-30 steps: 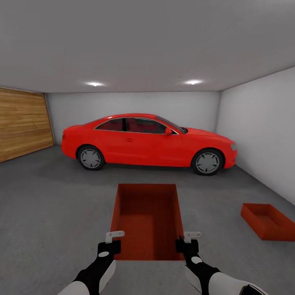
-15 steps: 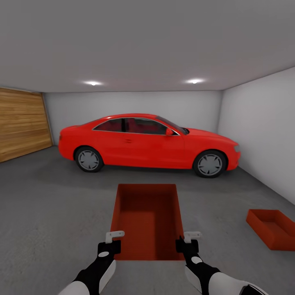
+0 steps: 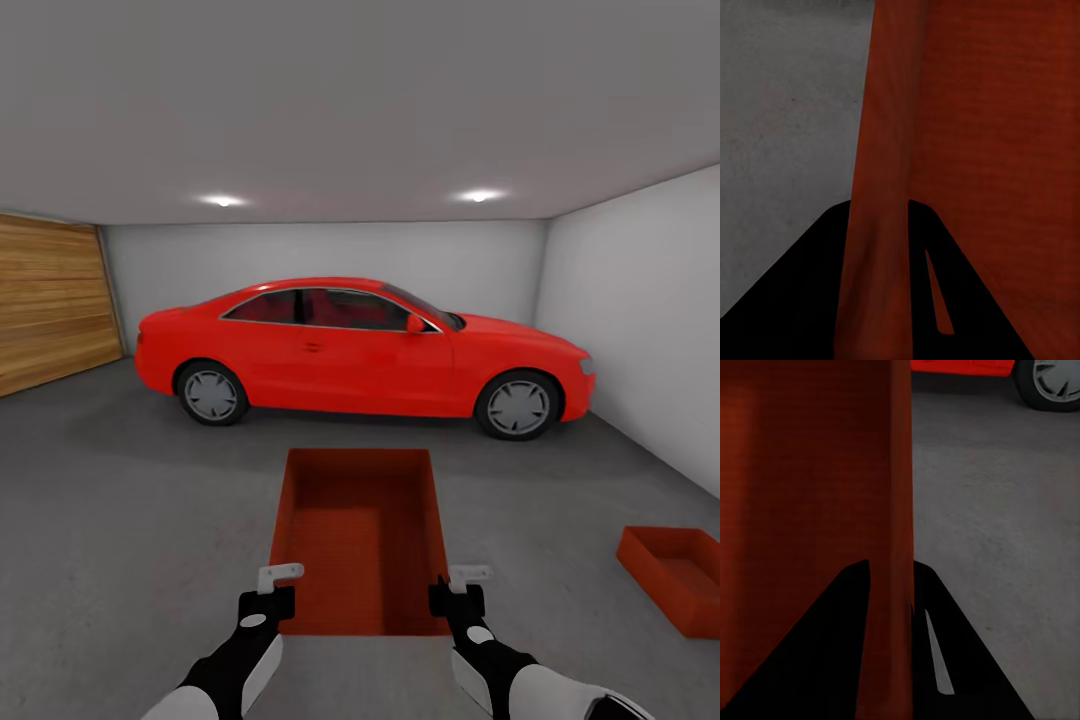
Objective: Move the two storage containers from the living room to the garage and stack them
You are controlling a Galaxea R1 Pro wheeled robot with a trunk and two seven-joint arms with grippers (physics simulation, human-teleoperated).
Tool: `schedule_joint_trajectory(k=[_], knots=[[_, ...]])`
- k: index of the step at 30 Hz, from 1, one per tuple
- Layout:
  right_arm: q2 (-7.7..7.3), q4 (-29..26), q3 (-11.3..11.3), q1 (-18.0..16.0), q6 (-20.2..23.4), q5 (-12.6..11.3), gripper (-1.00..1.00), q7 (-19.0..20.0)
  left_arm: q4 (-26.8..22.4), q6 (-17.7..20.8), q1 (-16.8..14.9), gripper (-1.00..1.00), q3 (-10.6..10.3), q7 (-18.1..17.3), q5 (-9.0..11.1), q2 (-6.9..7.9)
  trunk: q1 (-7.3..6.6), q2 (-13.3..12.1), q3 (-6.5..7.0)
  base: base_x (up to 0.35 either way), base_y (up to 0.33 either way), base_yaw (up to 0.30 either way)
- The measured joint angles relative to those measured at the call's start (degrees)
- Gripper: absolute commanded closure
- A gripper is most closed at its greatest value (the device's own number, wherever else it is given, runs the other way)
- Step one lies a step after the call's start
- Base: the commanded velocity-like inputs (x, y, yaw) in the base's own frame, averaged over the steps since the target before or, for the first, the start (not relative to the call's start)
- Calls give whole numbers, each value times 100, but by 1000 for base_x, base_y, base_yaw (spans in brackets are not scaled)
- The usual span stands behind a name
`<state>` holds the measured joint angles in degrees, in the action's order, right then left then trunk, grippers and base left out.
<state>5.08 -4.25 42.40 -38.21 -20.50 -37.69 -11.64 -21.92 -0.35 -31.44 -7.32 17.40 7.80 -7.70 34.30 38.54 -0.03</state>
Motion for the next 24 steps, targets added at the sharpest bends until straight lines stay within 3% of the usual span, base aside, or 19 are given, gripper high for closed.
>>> schedule_joint_trajectory(k=[13,24], knots=[[0,0,2,0,-3,-2,100,-2,-1,0,-1,100,2,-1,-3,0,0,0,0,321,0,-14],[1,-1,1,1,-2,2,100,-6,1,0,-1,100,1,-3,-1,1,0,0,0,321,0,-245]])
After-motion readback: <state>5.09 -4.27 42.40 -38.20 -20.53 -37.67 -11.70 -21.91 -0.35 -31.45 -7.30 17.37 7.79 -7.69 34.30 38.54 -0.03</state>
